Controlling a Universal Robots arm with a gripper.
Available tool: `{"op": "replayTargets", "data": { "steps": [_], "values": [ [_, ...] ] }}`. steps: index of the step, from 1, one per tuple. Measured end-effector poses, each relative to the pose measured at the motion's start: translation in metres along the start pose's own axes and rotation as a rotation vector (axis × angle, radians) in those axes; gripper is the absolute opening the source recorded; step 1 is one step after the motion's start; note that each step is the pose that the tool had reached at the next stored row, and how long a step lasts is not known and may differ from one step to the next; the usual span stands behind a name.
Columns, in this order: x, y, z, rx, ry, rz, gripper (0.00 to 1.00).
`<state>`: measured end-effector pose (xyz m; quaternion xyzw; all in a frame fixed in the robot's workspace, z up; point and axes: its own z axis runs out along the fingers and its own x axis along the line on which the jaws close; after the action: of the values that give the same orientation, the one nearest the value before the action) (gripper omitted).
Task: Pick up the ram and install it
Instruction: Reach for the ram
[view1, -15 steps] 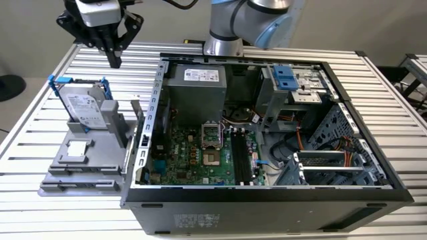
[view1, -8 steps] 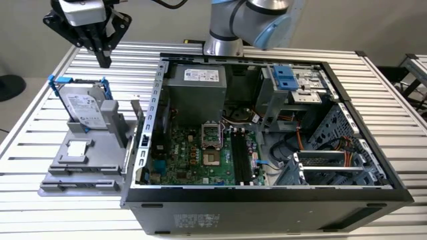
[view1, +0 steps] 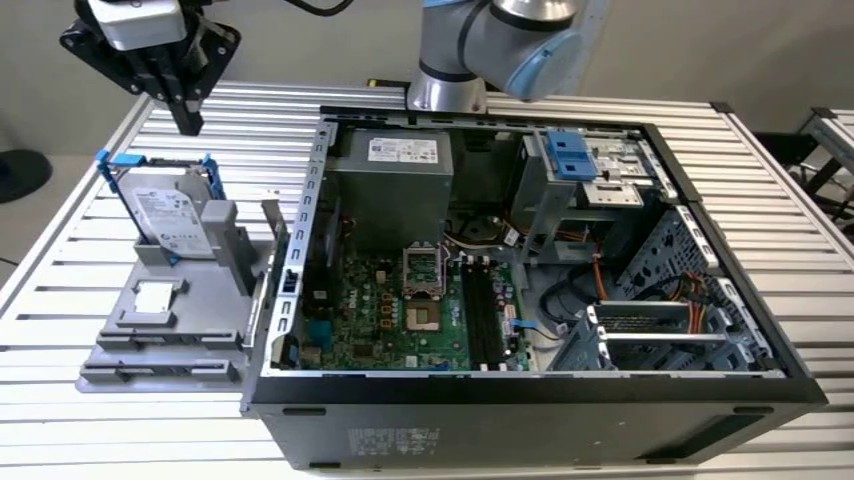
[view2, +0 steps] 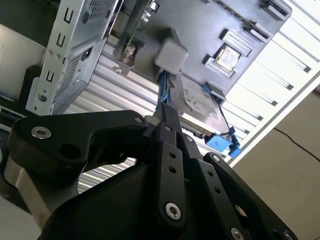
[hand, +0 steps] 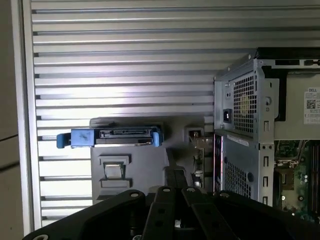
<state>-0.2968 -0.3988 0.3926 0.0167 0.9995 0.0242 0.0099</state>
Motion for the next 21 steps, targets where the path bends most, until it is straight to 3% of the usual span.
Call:
{"op": "replayTargets", "data": {
  "steps": [11,21],
  "values": [
    [0.0255,-0.0008,-0.0005,-0.0004,0.001,-0.02,0.0],
    [0.0426,-0.0014,-0.0008,-0.0006,0.0018,-0.037,0.0]
  ]
}}
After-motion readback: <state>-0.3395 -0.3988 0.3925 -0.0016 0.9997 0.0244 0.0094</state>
